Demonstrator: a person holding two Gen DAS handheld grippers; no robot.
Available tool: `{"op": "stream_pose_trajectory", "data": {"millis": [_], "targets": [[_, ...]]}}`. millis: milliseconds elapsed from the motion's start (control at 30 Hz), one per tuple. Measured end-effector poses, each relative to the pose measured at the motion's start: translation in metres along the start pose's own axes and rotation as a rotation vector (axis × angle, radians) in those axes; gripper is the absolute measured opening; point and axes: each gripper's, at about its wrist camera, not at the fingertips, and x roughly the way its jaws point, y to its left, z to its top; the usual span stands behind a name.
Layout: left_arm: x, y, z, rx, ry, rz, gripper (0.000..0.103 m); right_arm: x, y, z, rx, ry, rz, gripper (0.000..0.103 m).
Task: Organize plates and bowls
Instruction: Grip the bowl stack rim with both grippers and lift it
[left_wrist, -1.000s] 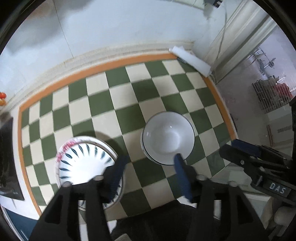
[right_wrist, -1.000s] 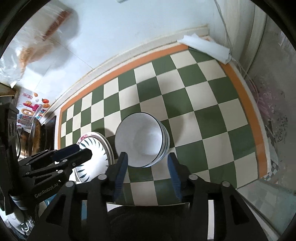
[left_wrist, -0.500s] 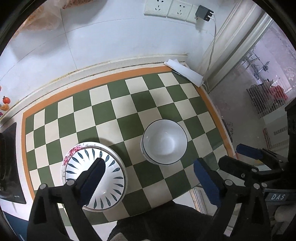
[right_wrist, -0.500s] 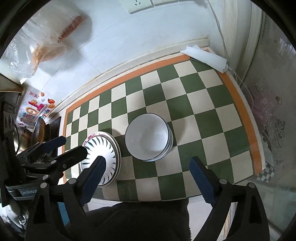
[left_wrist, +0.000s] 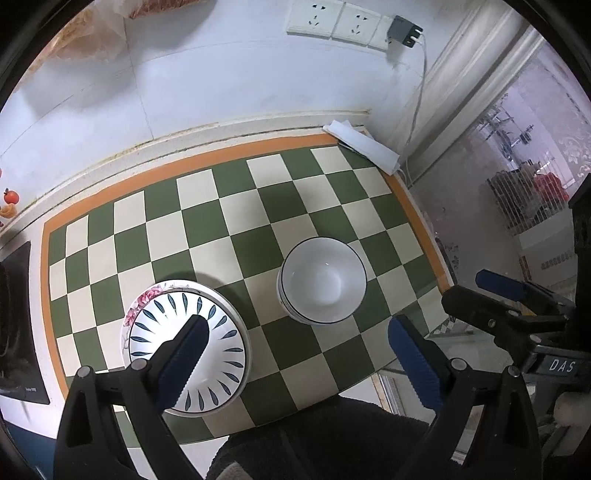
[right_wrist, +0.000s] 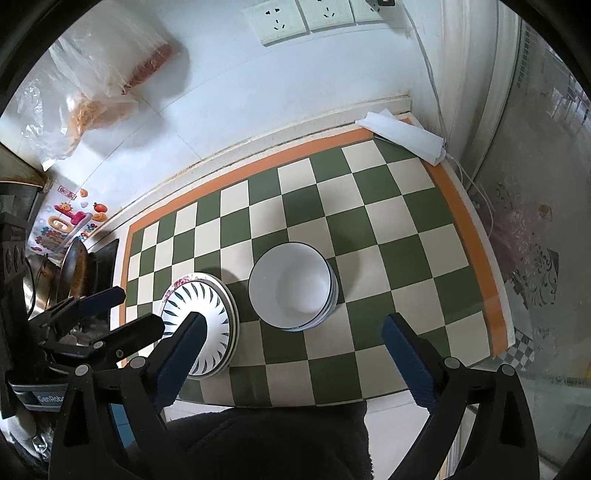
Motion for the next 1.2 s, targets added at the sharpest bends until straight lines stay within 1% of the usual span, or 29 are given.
{"op": "stream_pose_trajectory", "data": {"millis": [133,233,333,367,467,533,567,633,700,767,900,1033,1133,1167,1200], "targets": [[0.014,0.005,0.008,-0.008,0.009,0.020,0.100,0.010,-0.005,0.004,0.012,0.009,0.004,0.098],[0.034,0.012,0.016,-0.030,0.036,0.040,0.100,0.026,-0.013,0.008,0.019,0.025,0.010,0.098],[0.064,0.025,0.026,-0.075,0.080,0.034,0.100,0.049,-0.025,0.013,0.043,0.048,0.059,0.098],[0.073,0.028,0.029,-0.089,0.093,0.031,0.100,0.061,-0.032,0.015,0.058,0.059,0.088,0.098],[0.107,0.039,0.037,-0.133,0.144,0.005,0.100,0.097,-0.048,0.017,0.105,0.097,0.150,0.098],[0.128,0.042,0.040,-0.145,0.179,-0.022,0.100,0.120,-0.057,0.016,0.135,0.132,0.178,0.098],[0.141,0.044,0.042,-0.150,0.203,-0.015,0.100,0.135,-0.062,0.015,0.147,0.148,0.198,0.098],[0.161,0.045,0.045,-0.153,0.240,-0.019,0.100,0.160,-0.068,0.013,0.159,0.189,0.203,0.098],[0.177,0.047,0.046,-0.169,0.277,-0.032,0.099,0.183,-0.075,0.011,0.181,0.217,0.230,0.098],[0.194,0.049,0.046,-0.195,0.317,-0.069,0.099,0.205,-0.081,0.008,0.207,0.254,0.264,0.098],[0.220,0.051,0.045,-0.229,0.388,-0.118,0.098,0.236,-0.093,0.001,0.255,0.299,0.317,0.098],[0.240,0.055,0.040,-0.271,0.446,-0.161,0.098,0.254,-0.102,-0.005,0.294,0.319,0.371,0.097],[0.249,0.056,0.038,-0.286,0.465,-0.186,0.094,0.265,-0.106,-0.008,0.317,0.338,0.425,0.095],[0.252,0.056,0.037,-0.290,0.473,-0.192,0.089,0.268,-0.106,-0.008,0.323,0.344,0.442,0.094],[0.254,0.057,0.035,-0.297,0.482,-0.205,0.087,0.271,-0.106,-0.009,0.328,0.351,0.454,0.091]]}}
